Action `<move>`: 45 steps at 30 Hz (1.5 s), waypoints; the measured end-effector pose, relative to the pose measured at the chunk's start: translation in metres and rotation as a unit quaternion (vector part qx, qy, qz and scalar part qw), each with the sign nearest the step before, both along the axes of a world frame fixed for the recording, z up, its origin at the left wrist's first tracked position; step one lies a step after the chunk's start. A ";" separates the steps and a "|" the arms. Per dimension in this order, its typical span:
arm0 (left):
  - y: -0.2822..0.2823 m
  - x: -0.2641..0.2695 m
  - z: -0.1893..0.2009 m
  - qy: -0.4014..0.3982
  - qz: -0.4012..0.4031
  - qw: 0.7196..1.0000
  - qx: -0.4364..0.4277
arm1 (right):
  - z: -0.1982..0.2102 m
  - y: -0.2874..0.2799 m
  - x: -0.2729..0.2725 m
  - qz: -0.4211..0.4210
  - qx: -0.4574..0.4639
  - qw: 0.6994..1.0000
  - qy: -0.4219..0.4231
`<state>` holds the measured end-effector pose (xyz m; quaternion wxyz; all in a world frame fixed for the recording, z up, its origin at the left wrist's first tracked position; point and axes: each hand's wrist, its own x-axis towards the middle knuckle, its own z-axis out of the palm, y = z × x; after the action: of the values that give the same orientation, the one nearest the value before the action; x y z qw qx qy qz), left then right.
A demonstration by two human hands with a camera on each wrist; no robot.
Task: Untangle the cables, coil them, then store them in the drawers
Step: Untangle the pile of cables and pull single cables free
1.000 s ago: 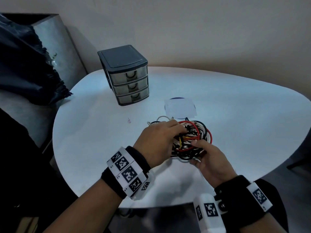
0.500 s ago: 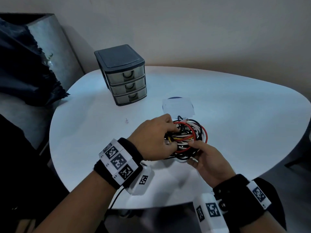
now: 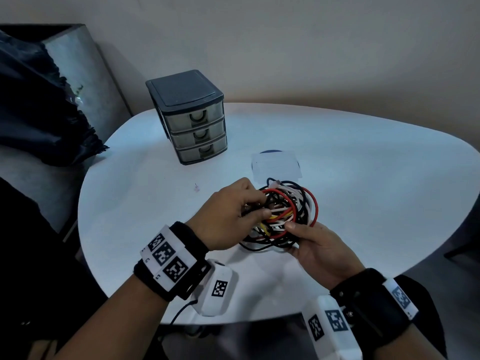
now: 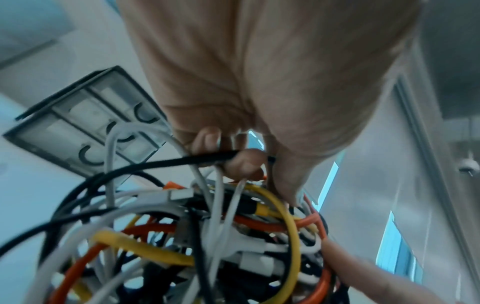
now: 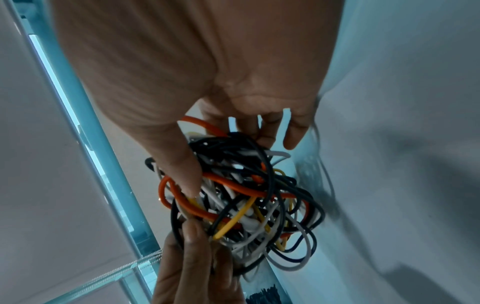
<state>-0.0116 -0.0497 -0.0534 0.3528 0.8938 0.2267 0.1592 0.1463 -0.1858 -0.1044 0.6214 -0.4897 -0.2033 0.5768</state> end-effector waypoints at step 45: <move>-0.014 -0.016 -0.006 0.029 0.100 0.995 0.001 | 0.075 0.040 0.038 0.182 -0.029 0.770 -0.611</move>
<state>-0.0278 -0.0638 -0.0593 0.3271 0.8712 0.3250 0.1682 0.1844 -0.1459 -0.0295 0.2352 -0.7103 -0.6086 0.2642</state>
